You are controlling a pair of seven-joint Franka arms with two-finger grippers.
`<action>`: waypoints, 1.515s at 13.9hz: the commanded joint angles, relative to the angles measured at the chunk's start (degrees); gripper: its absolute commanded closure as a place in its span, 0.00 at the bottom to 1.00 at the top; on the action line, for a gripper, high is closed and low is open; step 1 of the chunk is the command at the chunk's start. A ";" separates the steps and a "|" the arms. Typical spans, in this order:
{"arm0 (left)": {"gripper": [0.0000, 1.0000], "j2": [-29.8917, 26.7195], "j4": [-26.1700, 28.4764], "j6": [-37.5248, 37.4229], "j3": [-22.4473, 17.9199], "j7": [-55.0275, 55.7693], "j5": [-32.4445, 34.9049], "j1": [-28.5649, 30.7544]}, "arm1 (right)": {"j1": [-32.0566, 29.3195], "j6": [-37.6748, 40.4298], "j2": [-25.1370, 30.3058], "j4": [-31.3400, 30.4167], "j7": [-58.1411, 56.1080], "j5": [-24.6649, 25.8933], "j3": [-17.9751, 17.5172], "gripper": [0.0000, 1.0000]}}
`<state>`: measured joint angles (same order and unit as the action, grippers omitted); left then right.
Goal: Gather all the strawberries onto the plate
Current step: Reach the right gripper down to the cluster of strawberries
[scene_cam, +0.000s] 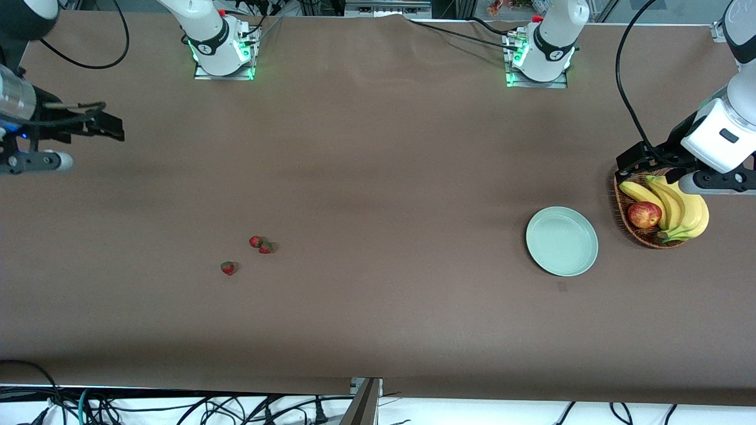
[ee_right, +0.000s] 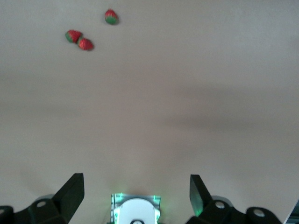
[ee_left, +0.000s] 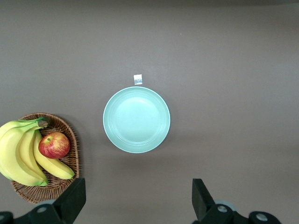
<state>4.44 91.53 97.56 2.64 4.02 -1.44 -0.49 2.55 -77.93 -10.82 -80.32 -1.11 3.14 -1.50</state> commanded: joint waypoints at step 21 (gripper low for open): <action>0.00 0.75 -1.70 -1.05 0.00 -0.06 -1.11 0.58 | 3.42 -53.64 -33.30 -8.28 0.67 0.11 -0.43 0.00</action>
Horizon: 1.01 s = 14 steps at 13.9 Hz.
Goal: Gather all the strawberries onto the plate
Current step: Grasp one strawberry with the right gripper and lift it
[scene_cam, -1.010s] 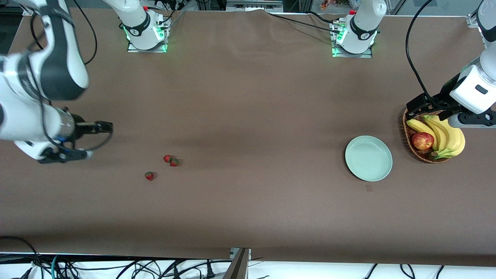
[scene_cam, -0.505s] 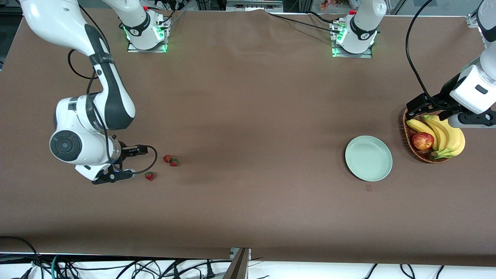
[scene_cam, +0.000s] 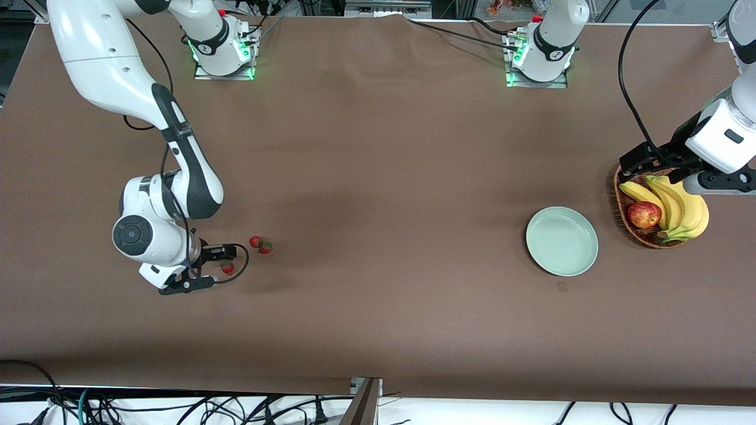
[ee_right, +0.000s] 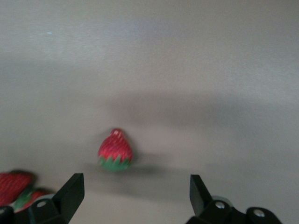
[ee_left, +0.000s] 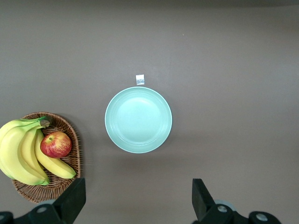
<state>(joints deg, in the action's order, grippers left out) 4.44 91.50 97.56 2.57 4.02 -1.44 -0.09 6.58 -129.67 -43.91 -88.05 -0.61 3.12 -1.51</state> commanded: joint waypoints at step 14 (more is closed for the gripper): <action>0.00 0.74 -1.68 -0.96 0.07 -0.07 -1.11 0.17 | 0.10 -4.98 -1.35 -0.54 2.63 0.13 -0.51 0.79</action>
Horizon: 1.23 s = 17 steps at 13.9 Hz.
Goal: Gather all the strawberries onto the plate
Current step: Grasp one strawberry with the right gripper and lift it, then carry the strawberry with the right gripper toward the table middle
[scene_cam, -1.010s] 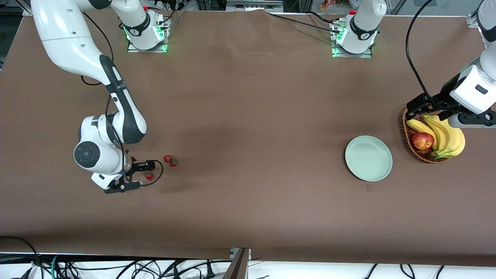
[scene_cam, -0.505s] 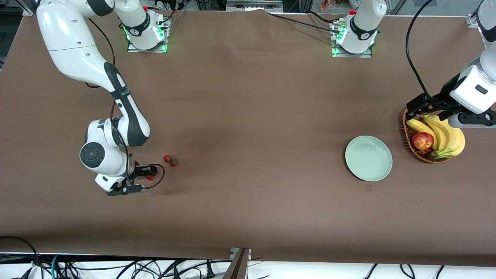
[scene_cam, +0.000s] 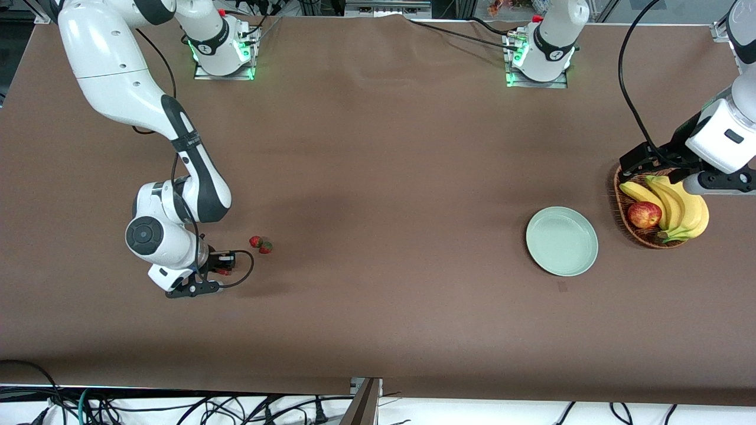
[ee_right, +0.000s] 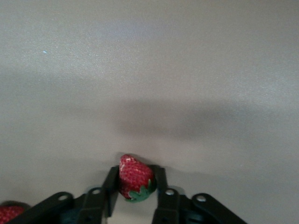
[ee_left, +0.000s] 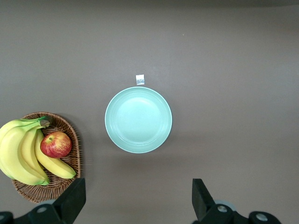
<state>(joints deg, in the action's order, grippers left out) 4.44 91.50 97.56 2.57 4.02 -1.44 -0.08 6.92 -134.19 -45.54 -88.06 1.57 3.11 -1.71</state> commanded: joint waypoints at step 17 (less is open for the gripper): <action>0.00 0.74 -1.68 -0.96 0.07 0.02 -1.11 0.17 | 28.65 -10.45 -4.11 8.34 56.33 0.31 -8.22 0.91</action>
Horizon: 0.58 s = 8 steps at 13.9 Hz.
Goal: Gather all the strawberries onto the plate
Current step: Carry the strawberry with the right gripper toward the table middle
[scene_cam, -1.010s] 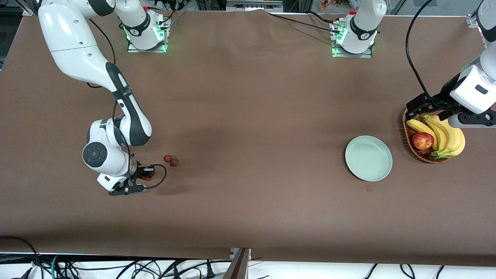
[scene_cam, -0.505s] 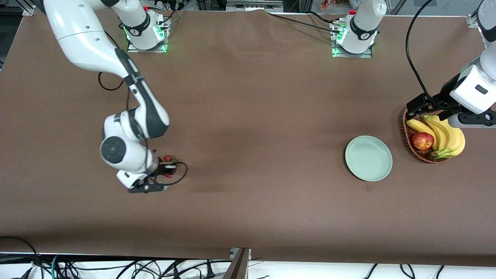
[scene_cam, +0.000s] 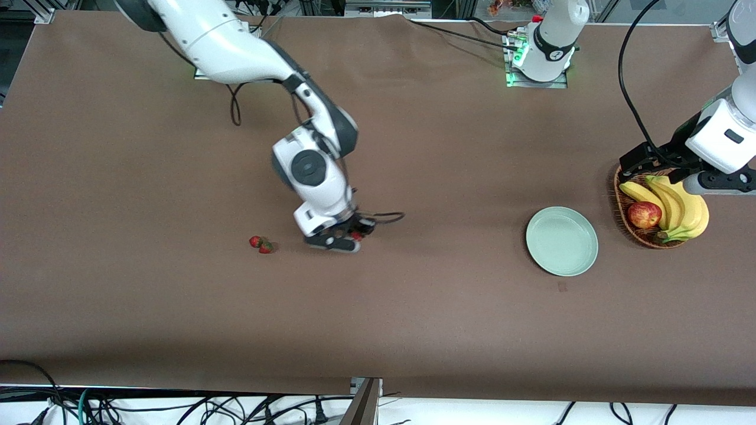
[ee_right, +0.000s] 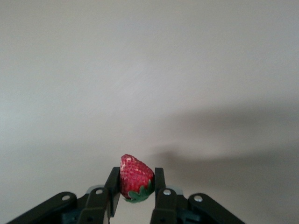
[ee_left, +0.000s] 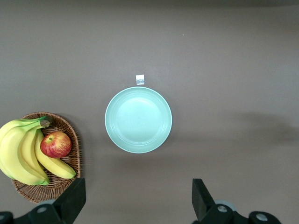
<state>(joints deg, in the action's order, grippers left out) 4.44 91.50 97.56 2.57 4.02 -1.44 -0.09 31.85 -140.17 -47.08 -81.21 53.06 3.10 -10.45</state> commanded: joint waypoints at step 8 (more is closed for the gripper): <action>0.00 0.74 -1.68 -1.23 0.07 0.19 -1.02 0.09 | 12.88 -11.45 -10.05 8.00 14.36 0.50 0.69 0.25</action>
<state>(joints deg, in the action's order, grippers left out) 4.44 91.50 97.55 2.57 4.02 -1.44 -0.09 44.43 -151.46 -55.39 -75.88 66.64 3.10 -10.25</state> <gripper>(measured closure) 0.000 0.670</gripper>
